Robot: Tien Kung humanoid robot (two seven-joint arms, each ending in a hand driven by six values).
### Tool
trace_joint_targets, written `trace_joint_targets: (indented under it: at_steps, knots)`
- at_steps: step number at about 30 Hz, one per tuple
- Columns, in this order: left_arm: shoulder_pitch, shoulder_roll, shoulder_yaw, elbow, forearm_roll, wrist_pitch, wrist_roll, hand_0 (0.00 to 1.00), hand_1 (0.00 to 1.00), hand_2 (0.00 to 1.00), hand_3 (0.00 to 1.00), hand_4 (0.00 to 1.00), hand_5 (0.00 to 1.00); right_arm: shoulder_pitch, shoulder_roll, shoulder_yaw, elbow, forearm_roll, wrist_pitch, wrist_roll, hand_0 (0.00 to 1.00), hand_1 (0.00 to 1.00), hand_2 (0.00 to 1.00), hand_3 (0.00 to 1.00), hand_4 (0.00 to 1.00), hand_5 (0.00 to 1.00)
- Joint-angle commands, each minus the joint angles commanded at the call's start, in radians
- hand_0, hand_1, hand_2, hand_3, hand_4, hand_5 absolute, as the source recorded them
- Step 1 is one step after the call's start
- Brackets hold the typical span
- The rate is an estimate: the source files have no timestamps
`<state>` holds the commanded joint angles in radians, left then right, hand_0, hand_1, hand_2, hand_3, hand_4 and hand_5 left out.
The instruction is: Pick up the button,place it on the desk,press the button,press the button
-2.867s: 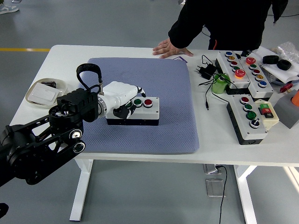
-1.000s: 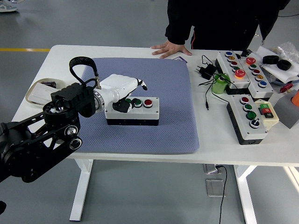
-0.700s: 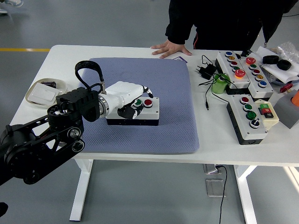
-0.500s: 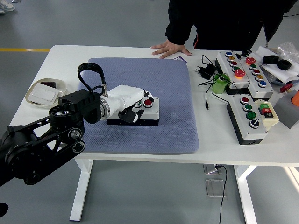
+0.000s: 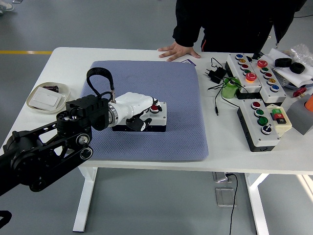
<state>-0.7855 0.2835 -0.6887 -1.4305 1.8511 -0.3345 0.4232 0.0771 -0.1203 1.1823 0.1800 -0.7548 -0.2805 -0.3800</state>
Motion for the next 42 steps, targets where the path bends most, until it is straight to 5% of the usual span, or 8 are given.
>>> trace_joint_targets:
  at_steps: [24,42]
  knots:
    - [-0.041,-0.033,0.016,0.091,0.006,0.021,0.001,0.014,0.002,0.04,0.782,0.452,0.002,0.006,-0.001,-0.001,0.0,0.002,0.0,0.0,0.642,0.507,0.549,0.593,0.25,0.354]
    - [-0.037,-0.027,0.043,0.111,0.004,0.018,-0.001,0.013,0.002,0.04,0.781,0.453,0.002,0.006,0.0,0.002,0.0,0.001,0.0,0.0,0.642,0.508,0.549,0.593,0.249,0.354]
